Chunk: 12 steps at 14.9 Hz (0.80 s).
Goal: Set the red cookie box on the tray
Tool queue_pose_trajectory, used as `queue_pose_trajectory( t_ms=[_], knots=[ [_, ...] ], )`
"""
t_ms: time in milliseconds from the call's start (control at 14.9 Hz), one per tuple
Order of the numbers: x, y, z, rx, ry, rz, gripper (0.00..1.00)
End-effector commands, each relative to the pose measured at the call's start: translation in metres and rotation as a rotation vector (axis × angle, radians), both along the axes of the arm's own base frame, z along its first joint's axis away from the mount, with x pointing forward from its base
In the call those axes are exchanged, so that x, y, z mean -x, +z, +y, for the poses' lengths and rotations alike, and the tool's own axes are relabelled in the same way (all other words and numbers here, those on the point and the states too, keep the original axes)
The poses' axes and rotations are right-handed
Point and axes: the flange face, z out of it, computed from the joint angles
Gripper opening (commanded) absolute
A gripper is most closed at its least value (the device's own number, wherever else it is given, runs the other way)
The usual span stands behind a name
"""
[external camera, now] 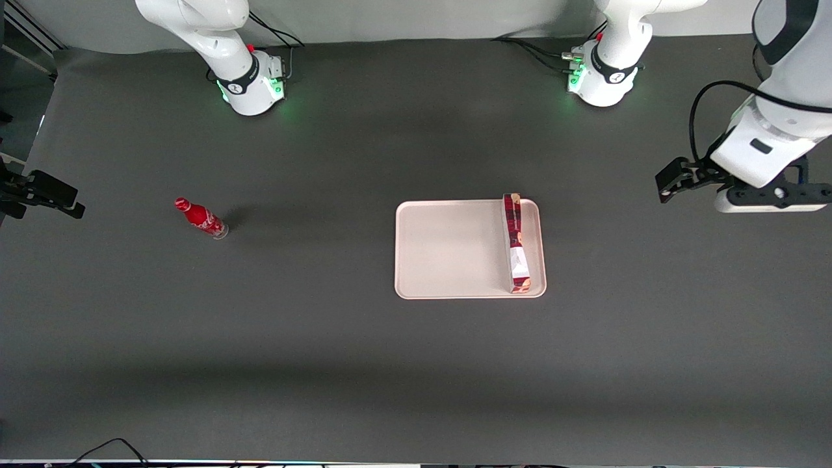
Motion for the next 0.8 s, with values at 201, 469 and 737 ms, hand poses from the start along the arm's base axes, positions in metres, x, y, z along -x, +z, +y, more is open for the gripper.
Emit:
queue_pose_trajectory(
  t_ms=[201, 469, 737],
  knots=[
    [0.007, 0.034, 0.009, 0.009, 0.029, -0.057, 1.00],
    [-0.008, 0.041, 0.036, 0.009, -0.013, -0.059, 1.00],
    [-0.007, 0.041, 0.034, 0.007, -0.036, -0.054, 1.00]
  ],
)
